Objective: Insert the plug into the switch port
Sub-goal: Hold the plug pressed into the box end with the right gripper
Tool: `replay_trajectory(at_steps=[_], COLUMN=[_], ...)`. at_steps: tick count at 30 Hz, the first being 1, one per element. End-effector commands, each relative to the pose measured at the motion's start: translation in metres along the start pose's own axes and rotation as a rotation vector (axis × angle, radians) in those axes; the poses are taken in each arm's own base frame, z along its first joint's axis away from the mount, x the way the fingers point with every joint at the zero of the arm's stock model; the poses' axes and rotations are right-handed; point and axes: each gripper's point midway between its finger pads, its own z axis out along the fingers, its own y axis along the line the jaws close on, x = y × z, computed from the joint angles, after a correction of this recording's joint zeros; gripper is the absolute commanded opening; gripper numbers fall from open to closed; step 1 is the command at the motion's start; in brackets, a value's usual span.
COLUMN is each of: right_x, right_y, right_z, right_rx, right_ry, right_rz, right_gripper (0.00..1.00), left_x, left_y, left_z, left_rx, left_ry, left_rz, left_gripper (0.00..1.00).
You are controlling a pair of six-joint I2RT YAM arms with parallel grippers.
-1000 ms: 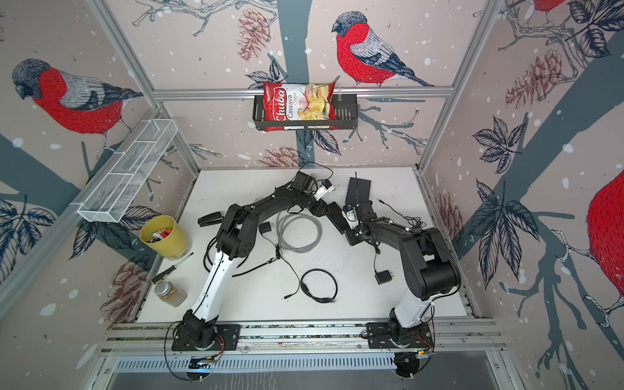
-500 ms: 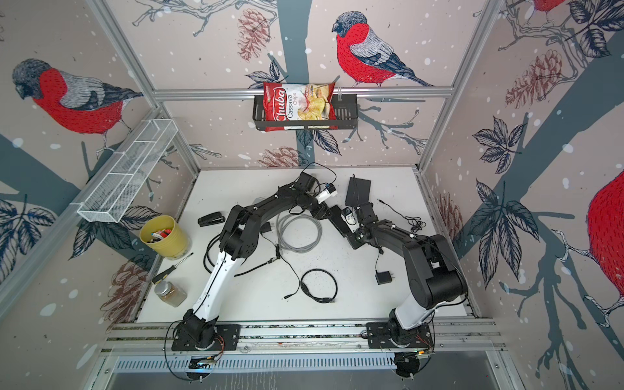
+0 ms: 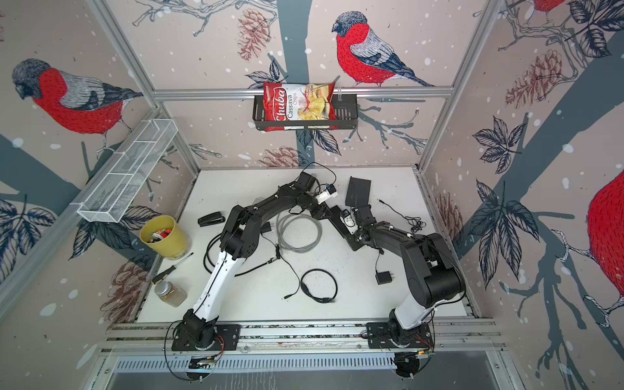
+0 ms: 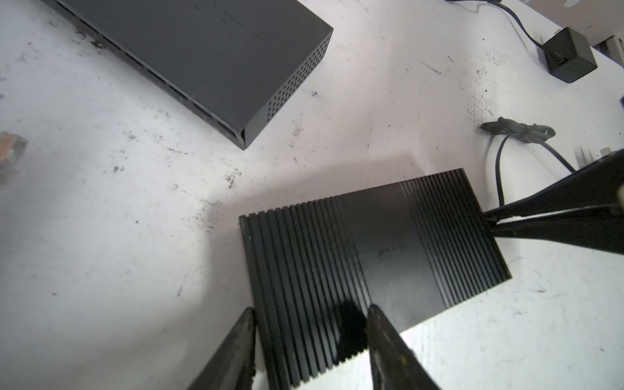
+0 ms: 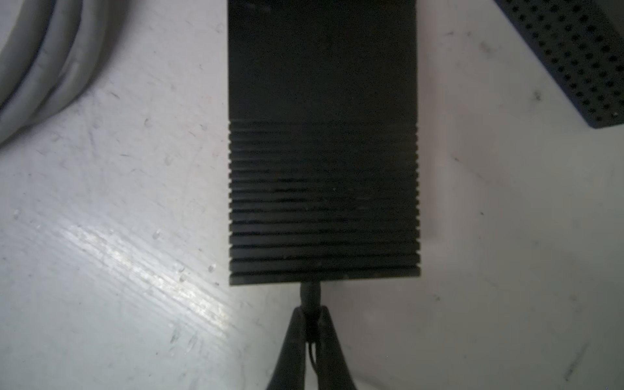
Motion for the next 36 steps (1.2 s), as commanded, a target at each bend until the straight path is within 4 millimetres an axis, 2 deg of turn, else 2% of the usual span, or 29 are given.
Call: replay_trajectory(at_steps=[1,16,27,36], right_x=[-0.087,-0.110,-0.139,-0.160], right_y=[-0.018,-0.018,-0.018,-0.014], right_z=[-0.018,-0.014,-0.028,-0.026], right_rx=[0.076,0.079,0.086,0.078], right_ry=[-0.357,-0.337,-0.458,-0.520], right_rz=[-0.009,-0.119,-0.133,-0.136], right_gripper=[0.02,0.02,0.02,0.02], left_x=[0.026,0.032,0.034,0.038], left_y=[-0.060,-0.070,-0.082,-0.088], left_z=[0.011,0.011,0.012,0.014], left_rx=[0.244,0.269,0.315,0.332], left_ry=[0.082,0.109,0.110,0.121], left_rz=[-0.062,-0.017,0.008,0.013], left_gripper=[0.50,0.47,0.47,0.48])
